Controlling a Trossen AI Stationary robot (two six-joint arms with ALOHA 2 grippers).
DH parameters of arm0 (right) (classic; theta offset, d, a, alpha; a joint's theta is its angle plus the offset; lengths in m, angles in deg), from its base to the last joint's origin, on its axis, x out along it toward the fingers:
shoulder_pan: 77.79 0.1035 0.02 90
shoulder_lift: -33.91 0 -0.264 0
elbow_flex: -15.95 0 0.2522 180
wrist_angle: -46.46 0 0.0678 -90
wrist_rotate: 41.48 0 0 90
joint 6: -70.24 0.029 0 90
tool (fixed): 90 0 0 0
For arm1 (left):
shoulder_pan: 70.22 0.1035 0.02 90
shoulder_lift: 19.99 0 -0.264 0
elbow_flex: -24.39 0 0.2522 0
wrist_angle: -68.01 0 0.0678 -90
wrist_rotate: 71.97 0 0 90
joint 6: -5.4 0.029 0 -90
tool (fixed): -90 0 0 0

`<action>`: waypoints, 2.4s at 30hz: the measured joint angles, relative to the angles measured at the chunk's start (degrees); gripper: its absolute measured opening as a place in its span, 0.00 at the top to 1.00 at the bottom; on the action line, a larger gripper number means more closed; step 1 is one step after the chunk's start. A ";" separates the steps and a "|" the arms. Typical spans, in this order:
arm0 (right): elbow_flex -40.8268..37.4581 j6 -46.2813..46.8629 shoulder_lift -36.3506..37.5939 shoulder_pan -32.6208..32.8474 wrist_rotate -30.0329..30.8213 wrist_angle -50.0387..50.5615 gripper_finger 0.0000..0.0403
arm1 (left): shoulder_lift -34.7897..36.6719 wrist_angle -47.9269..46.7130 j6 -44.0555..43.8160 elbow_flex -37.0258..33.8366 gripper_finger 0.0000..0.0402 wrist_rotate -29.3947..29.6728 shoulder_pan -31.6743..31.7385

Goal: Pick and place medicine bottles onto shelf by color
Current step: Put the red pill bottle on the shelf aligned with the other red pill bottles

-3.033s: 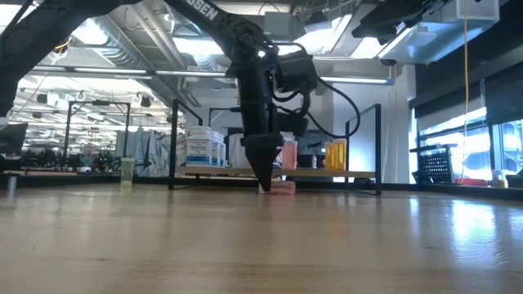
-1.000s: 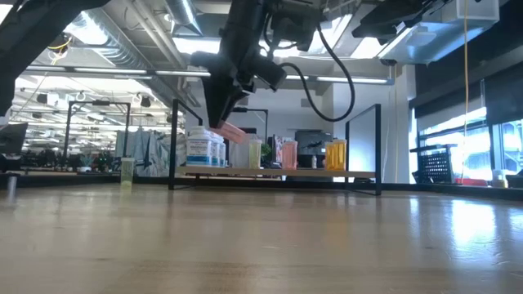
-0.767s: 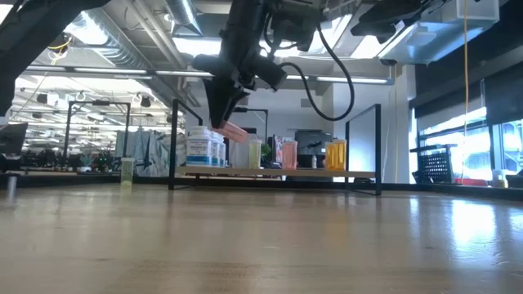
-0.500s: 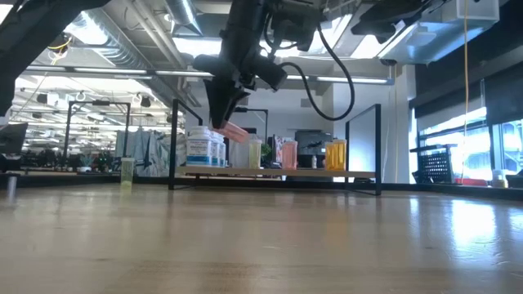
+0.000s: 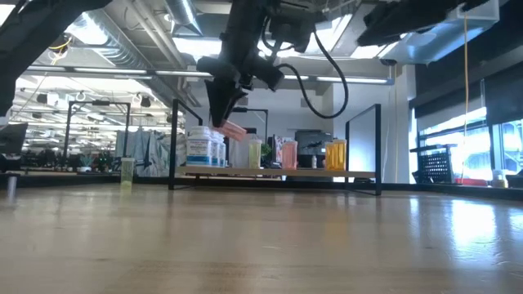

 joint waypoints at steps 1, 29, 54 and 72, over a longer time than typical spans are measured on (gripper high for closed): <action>-0.44 0.77 -1.28 1.36 2.86 -2.55 0.58 | 0.28 0.43 0.00 0.00 0.79 0.05 0.20; -2.71 -6.03 -35.38 -7.26 3.80 -49.47 0.58 | 2.38 2.16 -0.15 0.04 0.79 -2.02 -8.08; -2.67 0.86 -39.49 -14.51 -17.42 -57.65 0.58 | 2.36 3.80 10.78 0.04 0.79 -4.42 -8.40; -2.55 -3.85 -39.42 -13.73 -11.10 -53.07 0.58 | 2.22 1.64 7.87 0.00 0.79 -4.78 -7.65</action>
